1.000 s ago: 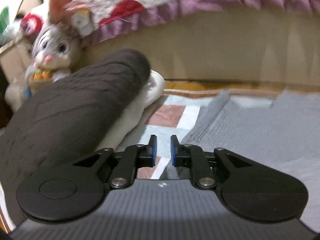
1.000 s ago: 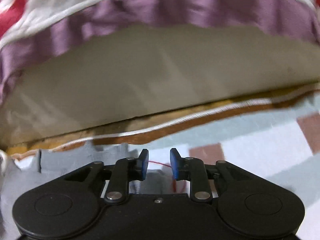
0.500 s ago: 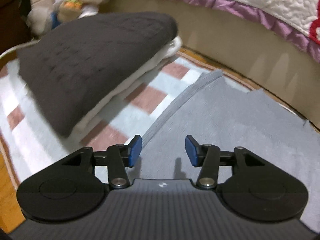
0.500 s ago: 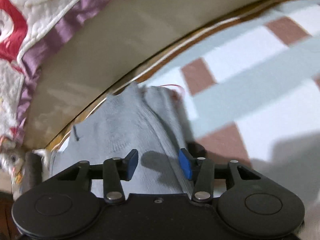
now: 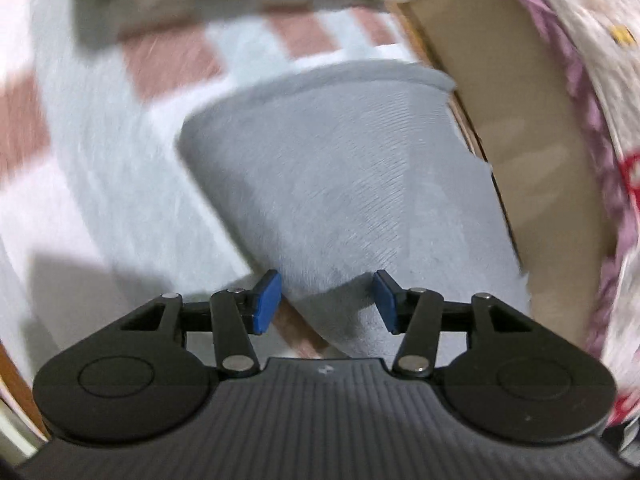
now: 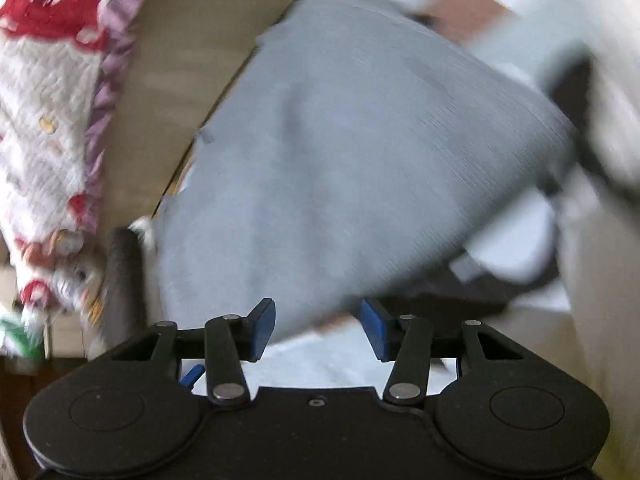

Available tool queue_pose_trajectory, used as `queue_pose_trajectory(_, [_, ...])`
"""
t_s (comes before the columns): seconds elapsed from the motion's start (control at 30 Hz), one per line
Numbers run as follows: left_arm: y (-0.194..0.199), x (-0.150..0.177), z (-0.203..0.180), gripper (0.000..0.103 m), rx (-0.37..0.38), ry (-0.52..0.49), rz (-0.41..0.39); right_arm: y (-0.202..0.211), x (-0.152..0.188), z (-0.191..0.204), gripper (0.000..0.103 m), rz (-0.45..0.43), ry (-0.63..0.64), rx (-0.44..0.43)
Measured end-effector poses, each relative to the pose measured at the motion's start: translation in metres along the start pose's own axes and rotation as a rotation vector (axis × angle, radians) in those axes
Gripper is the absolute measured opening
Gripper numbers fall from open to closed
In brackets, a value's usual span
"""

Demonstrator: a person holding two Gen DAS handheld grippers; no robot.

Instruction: Fold clothes

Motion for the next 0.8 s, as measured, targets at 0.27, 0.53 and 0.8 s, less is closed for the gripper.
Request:
queue_pose_trajectory(0.27, [-0.014,0.013,0.003,0.051,0.021,0.111,-0.134,-0.006,0.003,-0.023,0.053,-0.264,0.060,0.008])
queue_pose_trajectory(0.53, [-0.003,0.010,0.022,0.049,0.021,0.246,-0.275,-0.005,-0.017,-0.020,0.057,-0.476,0.097,0.040])
queue_pose_trajectory(0.8, [-0.001,-0.003,0.031,0.042,-0.029,0.209,-0.307,-0.021,-0.056,0.001,0.064,-0.604,0.208,0.118])
Point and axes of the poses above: each gripper's, at about its wrist camera, not at the fingertips, and y roughly against the way its jaws point, z to its left, x to its underside, the point moved 5 cm from there along -y, roughly the way its jaws point, and after that the axes turned 14 degrees about -y, right-handed, at the moved point
